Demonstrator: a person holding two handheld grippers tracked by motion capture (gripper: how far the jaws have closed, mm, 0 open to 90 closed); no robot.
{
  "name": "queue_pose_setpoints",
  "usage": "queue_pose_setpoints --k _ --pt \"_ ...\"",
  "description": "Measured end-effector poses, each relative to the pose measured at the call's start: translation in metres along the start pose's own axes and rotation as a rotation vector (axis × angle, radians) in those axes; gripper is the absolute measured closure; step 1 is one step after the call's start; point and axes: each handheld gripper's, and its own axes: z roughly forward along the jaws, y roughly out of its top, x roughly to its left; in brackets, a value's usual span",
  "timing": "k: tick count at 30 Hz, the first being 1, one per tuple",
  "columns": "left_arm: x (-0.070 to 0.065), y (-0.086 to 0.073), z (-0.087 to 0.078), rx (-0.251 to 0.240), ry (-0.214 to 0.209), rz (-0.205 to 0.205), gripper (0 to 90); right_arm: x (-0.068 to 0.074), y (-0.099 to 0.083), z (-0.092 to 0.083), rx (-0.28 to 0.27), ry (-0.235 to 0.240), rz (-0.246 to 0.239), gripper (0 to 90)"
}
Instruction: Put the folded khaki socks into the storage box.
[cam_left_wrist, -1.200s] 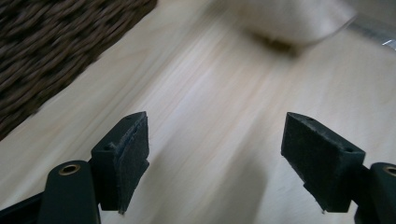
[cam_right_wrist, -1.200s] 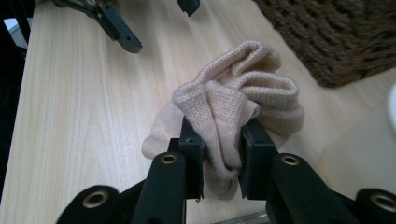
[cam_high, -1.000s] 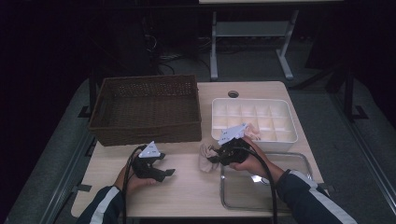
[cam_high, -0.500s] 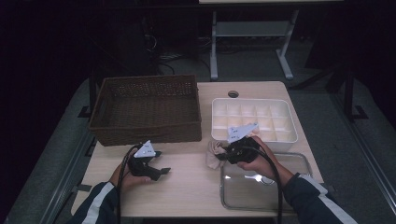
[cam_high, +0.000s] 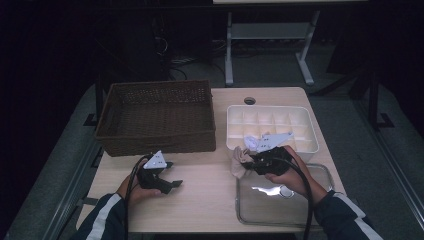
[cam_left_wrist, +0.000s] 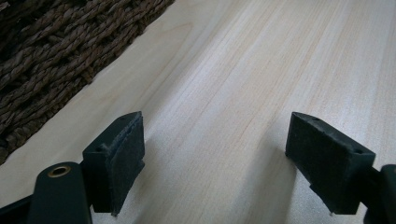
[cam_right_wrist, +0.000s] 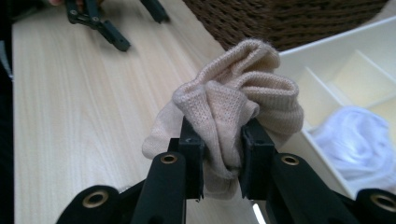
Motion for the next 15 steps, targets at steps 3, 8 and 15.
queue_pose_setpoints --k 3,8,15 --pt "0.0 0.0 0.0 -0.002 0.0 0.0 19.0 -0.005 -0.001 -0.008 -0.011 -0.013 0.01 73.6" --pt "0.0 0.0 0.0 0.0 0.0 0.0 19.0 -0.011 -0.005 -0.022 -0.03 -0.039 0.027 73.6" --pt "0.0 0.0 0.0 0.0 0.001 0.0 18.9 -0.028 -0.014 -0.05 -0.061 -0.114 0.064 73.6"
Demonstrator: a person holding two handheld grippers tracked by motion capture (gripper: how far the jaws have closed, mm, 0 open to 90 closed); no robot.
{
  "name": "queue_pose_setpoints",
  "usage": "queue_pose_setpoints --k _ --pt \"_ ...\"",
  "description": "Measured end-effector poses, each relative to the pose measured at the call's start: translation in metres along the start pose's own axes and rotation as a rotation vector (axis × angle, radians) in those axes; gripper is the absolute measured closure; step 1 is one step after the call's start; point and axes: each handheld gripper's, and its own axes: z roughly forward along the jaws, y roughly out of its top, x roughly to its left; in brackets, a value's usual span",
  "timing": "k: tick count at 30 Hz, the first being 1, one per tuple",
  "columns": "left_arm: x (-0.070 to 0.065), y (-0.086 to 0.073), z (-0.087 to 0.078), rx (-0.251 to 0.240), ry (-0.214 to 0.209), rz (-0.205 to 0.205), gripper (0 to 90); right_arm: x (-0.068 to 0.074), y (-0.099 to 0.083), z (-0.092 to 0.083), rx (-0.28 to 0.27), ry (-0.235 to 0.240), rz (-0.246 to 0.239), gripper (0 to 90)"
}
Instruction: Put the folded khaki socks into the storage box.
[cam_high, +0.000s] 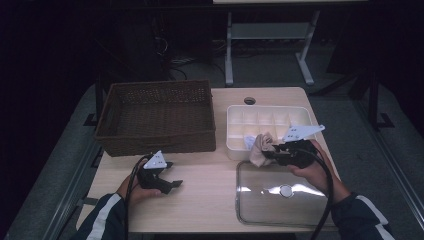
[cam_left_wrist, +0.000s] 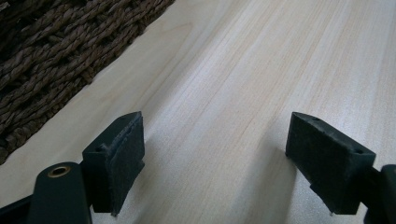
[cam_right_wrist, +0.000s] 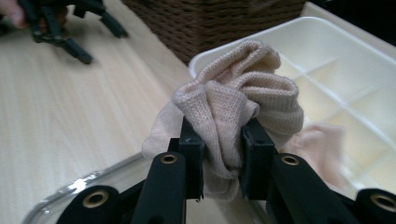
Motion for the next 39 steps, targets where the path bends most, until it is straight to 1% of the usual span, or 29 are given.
queue_pose_setpoints --k 4,6,8,13,16,19,22,25,27,28,31,32,33,34,35,36,38,39 --pt "0.0 0.0 0.0 0.003 0.0 0.001 18.8 -0.014 -0.001 -0.013 -0.016 -0.046 0.021 73.6" --pt "0.0 0.0 0.0 0.003 0.0 0.002 18.8 -0.022 -0.002 -0.02 -0.019 -0.08 0.032 73.6" --pt "0.0 0.0 0.0 0.003 0.0 0.002 18.8 -0.029 -0.004 -0.026 -0.021 -0.102 0.046 73.6" --pt "0.0 0.0 0.0 0.0 0.002 0.001 18.8 -0.048 -0.007 -0.037 -0.01 -0.17 0.075 73.6" --pt "0.001 0.0 0.0 0.0 0.004 0.006 18.8 -0.056 -0.009 -0.039 0.004 -0.188 0.092 73.6" --pt "0.0 0.0 0.001 -0.001 0.003 0.005 18.8 -0.061 -0.01 -0.038 0.022 -0.208 0.091 73.6" --pt "0.001 0.001 0.001 0.001 0.003 0.006 18.8 -0.067 -0.012 -0.035 0.041 -0.219 0.106 73.6" --pt "0.001 0.001 0.001 0.003 0.003 0.009 18.8 -0.072 -0.014 -0.03 0.068 -0.237 0.105 73.5" --pt "0.001 0.001 0.001 0.001 0.003 0.008 18.8 -0.075 -0.016 -0.025 0.096 -0.257 0.098 73.6" --pt "0.001 0.001 0.001 -0.002 0.003 0.005 18.8 -0.075 -0.016 -0.023 0.104 -0.261 0.104 73.5" --pt "0.001 0.001 0.001 -0.002 0.003 0.004 18.8 -0.08 -0.018 -0.016 0.135 -0.283 0.093 73.5" --pt "0.001 0.001 0.001 -0.002 0.003 0.004 18.8 -0.08 -0.018 -0.016 0.135 -0.283 0.093 73.5" --pt "0.001 0.001 0.001 -0.001 0.003 0.005 18.8 -0.081 -0.019 -0.013 0.15 -0.286 0.096 73.6" --pt "0.0 0.001 0.001 -0.002 0.002 0.002 18.8 -0.082 -0.02 -0.008 0.178 -0.295 0.078 73.5" --pt "0.0 0.001 0.001 -0.002 0.001 0.0 18.7 -0.082 -0.02 -0.006 0.189 -0.3 0.074 73.5" --pt "0.0 0.001 0.001 -0.002 0.001 0.0 18.8 -0.082 -0.02 -0.006 0.189 -0.3 0.074 73.5" --pt "0.0 0.001 0.001 -0.002 0.001 0.0 18.8 -0.083 -0.021 0.0 0.228 -0.308 0.059 73.4" --pt "0.0 0.001 0.001 -0.002 0.001 0.0 18.8 -0.083 -0.021 0.0 0.228 -0.308 0.059 73.4"
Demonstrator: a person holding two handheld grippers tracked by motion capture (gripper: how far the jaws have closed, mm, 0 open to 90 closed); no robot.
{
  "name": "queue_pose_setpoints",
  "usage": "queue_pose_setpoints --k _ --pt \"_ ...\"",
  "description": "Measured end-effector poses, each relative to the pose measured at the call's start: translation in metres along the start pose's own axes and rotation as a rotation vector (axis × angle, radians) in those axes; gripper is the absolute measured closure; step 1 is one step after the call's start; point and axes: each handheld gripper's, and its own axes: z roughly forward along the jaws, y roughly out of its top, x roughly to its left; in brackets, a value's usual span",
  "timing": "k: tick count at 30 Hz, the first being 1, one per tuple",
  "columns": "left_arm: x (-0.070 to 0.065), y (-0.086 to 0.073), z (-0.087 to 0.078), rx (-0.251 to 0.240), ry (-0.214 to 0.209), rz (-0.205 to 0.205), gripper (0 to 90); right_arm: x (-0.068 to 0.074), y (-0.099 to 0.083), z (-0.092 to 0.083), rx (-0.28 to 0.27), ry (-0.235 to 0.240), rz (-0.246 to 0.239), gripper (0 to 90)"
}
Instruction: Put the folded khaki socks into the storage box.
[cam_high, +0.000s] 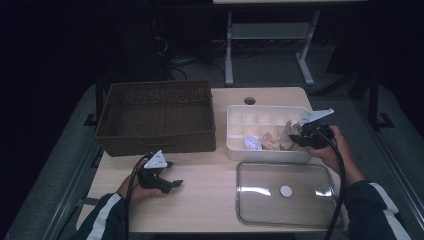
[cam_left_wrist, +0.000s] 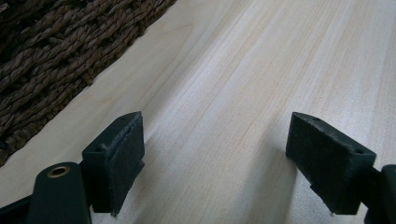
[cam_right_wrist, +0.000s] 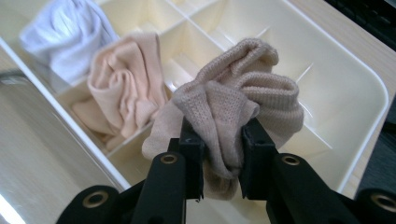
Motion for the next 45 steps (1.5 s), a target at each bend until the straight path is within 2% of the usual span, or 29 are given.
queue_pose_setpoints --k 3,5,7,11,14,15,19,22,27,31,36,37,38,40,45 --pt "0.0 0.0 0.0 0.0 0.0 0.0 18.8 0.001 0.001 0.004 0.024 0.01 -0.017 73.4" --pt "0.0 0.0 0.0 -0.001 0.001 0.001 18.8 0.001 0.002 0.007 0.054 -0.004 -0.044 73.2" --pt "0.0 0.0 0.0 -0.001 0.001 0.0 18.8 0.002 0.002 0.008 0.06 -0.001 -0.052 73.2" --pt "0.0 0.0 0.001 -0.001 0.002 0.001 18.8 0.008 0.006 0.017 0.124 0.049 -0.095 72.6" --pt "0.0 0.0 0.001 -0.002 0.002 0.001 18.8 0.008 0.008 0.02 0.141 0.07 -0.099 72.5" --pt "0.0 0.001 0.001 0.0 0.002 0.002 18.8 0.005 0.01 0.024 0.163 0.097 -0.091 72.5" --pt "0.0 0.001 0.001 0.001 0.003 0.003 18.8 0.004 0.015 0.03 0.22 0.13 -0.08 72.1" --pt "0.0 0.001 0.001 0.001 0.003 0.001 18.8 0.003 0.015 0.036 0.256 0.127 -0.081 71.6" --pt "0.0 0.001 0.0 0.005 0.003 0.006 18.8 0.0 0.015 0.039 0.267 0.145 -0.069 71.7" --pt "0.0 0.001 0.0 0.005 0.003 0.006 18.8 0.0 0.016 0.041 0.281 0.142 -0.068 71.1" --pt "0.0 0.001 0.0 0.005 0.003 0.005 18.8 -0.001 0.015 0.042 0.28 0.146 -0.061 66.5" --pt "0.0 0.001 0.0 0.006 0.003 0.006 18.8 -0.002 0.014 0.04 0.269 0.146 -0.046 60.7" --pt "0.0 0.001 0.0 0.006 0.003 0.006 18.8 -0.002 0.014 0.04 0.269 0.146 -0.046 60.7" --pt "0.0 0.001 0.0 0.005 0.003 0.006 18.8 -0.001 0.014 0.037 0.264 0.143 -0.029 54.8" --pt "0.0 0.001 0.0 0.005 0.004 0.005 18.8 -0.002 0.014 0.023 0.202 0.132 0.004 46.0"
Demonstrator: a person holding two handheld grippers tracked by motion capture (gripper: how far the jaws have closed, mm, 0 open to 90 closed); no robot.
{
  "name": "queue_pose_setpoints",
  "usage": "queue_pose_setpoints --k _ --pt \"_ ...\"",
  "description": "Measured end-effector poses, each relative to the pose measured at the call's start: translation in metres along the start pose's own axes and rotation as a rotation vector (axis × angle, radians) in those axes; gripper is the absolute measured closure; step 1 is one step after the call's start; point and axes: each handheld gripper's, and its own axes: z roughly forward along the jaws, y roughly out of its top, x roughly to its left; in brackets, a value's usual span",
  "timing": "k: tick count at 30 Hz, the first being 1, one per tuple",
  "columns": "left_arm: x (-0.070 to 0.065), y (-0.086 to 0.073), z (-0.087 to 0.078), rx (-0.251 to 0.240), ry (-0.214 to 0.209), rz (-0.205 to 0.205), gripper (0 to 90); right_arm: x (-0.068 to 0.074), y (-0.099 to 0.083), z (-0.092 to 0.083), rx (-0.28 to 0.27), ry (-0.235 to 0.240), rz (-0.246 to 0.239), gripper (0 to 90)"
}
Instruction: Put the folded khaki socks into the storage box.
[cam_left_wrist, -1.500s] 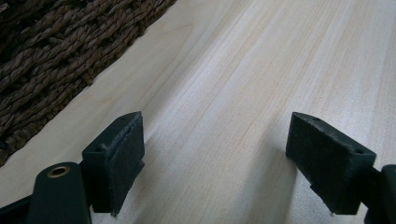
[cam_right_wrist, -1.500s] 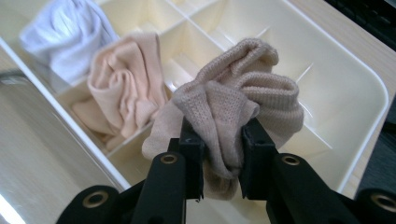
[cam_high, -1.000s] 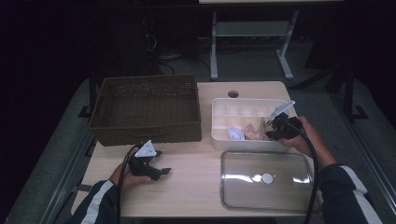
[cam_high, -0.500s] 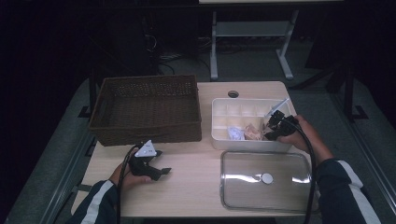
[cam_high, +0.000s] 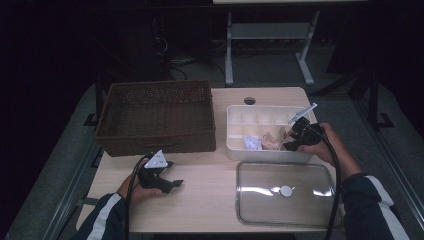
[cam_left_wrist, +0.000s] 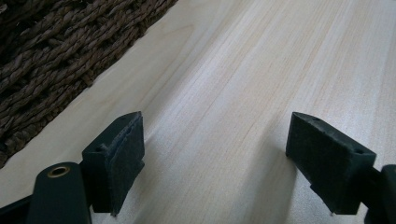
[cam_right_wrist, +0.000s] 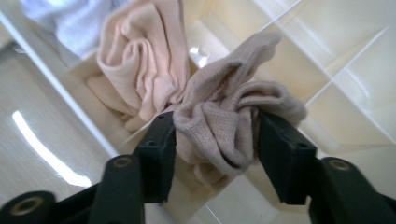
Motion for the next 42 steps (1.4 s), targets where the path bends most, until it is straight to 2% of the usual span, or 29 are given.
queue_pose_setpoints --k 2,4,5,6,7,9,10,13,16,17,18,19,20,21,22,29,33,35,36,37,38,42 --pt "0.0 0.0 0.0 0.0 0.0 0.0 18.8 0.002 -0.002 -0.01 -0.038 -0.022 0.0 38.1" --pt "0.0 0.0 0.0 0.0 0.0 0.0 18.8 0.003 -0.002 -0.014 -0.056 -0.032 -0.005 36.3" --pt "0.0 0.0 0.0 0.0 0.0 0.0 18.8 0.003 -0.003 -0.018 -0.08 -0.032 -0.011 36.2" --pt "0.0 0.0 0.0 0.0 0.0 0.0 18.8 0.002 -0.003 -0.024 -0.125 -0.019 0.009 35.1" --pt "0.0 0.0 0.0 0.0 0.0 0.0 18.8 0.002 -0.003 -0.024 -0.125 -0.019 0.009 35.1" --pt "0.0 0.0 0.0 0.0 0.0 0.0 18.8 0.0 -0.002 -0.025 -0.146 -0.007 0.037 32.4" --pt "0.0 0.0 0.0 0.0 0.0 0.0 18.8 -0.003 0.0 -0.02 -0.145 -0.009 0.061 31.6" --pt "0.0 0.0 0.0 0.0 0.0 0.0 18.8 -0.005 0.002 -0.014 -0.129 -0.001 0.068 31.8" --pt "0.0 0.0 0.0 0.0 0.0 0.0 18.8 -0.007 0.003 -0.004 -0.131 0.009 0.077 40.4" --pt "0.0 0.0 0.0 0.0 0.0 0.0 18.8 -0.009 0.003 0.0 -0.14 0.026 0.075 53.5" --pt "0.0 0.0 0.0 0.0 0.0 0.0 18.8 -0.009 0.003 0.0 -0.14 0.026 0.075 53.5" --pt "0.0 0.0 0.0 0.0 0.0 0.0 18.8 -0.009 0.003 0.001 -0.148 0.031 0.081 58.9" --pt "0.0 0.0 0.0 0.0 0.0 0.0 18.9 -0.01 0.004 0.001 -0.143 0.025 0.07 70.2" --pt "0.0 0.0 0.0 0.0 0.0 0.0 18.9 -0.01 0.004 0.001 -0.143 0.025 0.07 70.2" --pt "0.0 0.0 0.0 0.001 0.0 0.0 18.9 -0.009 0.004 0.003 -0.118 0.027 0.057 75.7" --pt "0.0 0.0 0.0 0.0 0.001 0.0 18.9 -0.007 0.006 0.01 -0.046 0.035 0.051 78.2" --pt "0.0 0.0 0.0 0.0 0.001 -0.001 18.9 -0.009 0.005 0.013 -0.019 0.062 0.081 78.7" --pt "0.0 0.0 0.0 0.0 0.001 -0.001 18.9 -0.009 0.005 0.015 0.003 0.071 0.078 79.1" --pt "0.0 0.0 0.0 0.0 0.001 -0.001 18.9 -0.008 0.005 0.019 0.041 0.083 0.065 79.2" --pt "0.0 0.0 0.0 0.0 0.001 -0.002 18.9 -0.008 0.005 0.019 0.041 0.083 0.065 79.2" --pt "0.0 0.0 0.0 0.0 0.002 -0.003 18.8 -0.006 0.006 0.025 0.071 0.083 0.06 79.1" --pt "0.0 0.0 0.0 0.0 0.003 -0.004 18.8 -0.004 0.009 0.03 0.099 0.077 0.043 79.1"
